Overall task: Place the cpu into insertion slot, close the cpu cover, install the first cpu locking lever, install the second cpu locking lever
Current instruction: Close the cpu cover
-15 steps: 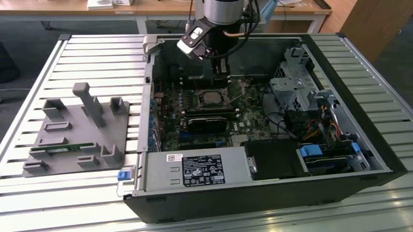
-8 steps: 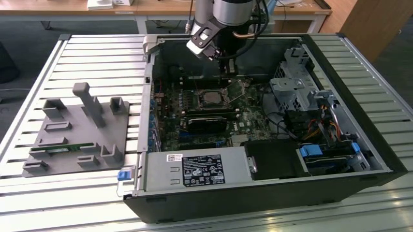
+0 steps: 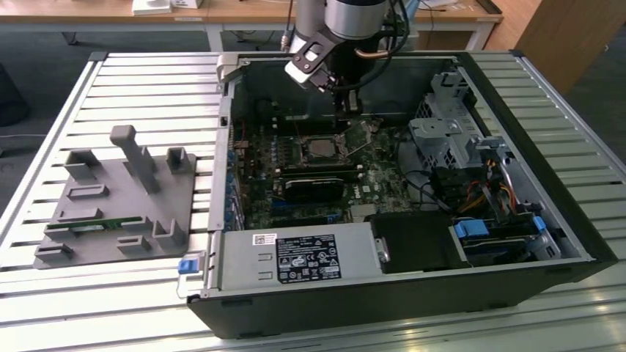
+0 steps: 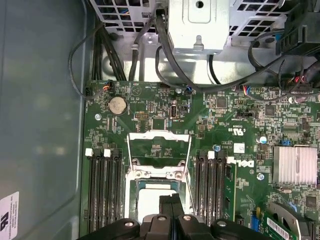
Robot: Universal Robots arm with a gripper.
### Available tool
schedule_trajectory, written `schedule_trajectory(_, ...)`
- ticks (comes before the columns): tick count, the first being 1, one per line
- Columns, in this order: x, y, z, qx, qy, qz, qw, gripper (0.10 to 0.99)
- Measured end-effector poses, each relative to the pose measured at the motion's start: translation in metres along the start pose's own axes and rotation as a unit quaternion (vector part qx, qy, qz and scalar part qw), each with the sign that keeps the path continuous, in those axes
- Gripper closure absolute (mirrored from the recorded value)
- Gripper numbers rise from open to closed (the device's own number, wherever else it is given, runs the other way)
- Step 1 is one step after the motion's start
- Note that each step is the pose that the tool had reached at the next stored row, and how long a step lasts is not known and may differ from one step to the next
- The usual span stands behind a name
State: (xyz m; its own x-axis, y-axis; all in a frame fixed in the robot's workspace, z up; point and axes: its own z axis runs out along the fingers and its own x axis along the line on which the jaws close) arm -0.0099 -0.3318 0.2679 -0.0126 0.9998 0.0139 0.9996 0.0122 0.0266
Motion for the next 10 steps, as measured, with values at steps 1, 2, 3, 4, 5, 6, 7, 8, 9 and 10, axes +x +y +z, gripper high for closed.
schedule_trajectory(1,0.0,0.001,0.0001,0.0,0.0,0.0,1.0,0.98)
schedule_trajectory(2,0.0,0.0022,0.0001,0.0,0.0001,0.0,1.0,0.98)
schedule_trajectory(3,-0.0001,0.0034,0.0002,0.0,0.0001,0.0,1.0,0.98)
schedule_trajectory(4,-0.0001,0.0044,0.0002,0.0,0.0001,0.0,1.0,0.98)
schedule_trajectory(5,-0.0001,0.0052,0.0002,0.0,0.0,0.0,1.0,0.98)
schedule_trajectory(6,0.0,0.0061,0.0004,0.0,0.0,0.0,1.0,0.98)
schedule_trajectory(7,0.0,0.0077,0.0007,0.0,0.0,0.0,1.0,0.98)
schedule_trajectory(8,0.0004,0.0131,0.0013,0.0004,0.0,0.0,1.0,0.98)
schedule_trajectory(9,0.0007,0.0165,0.0018,0.0007,0.0,0.0,1.0,0.98)
schedule_trajectory(10,0.0011,0.0203,0.0022,0.0012,0.0001,0.0,1.0,0.98)
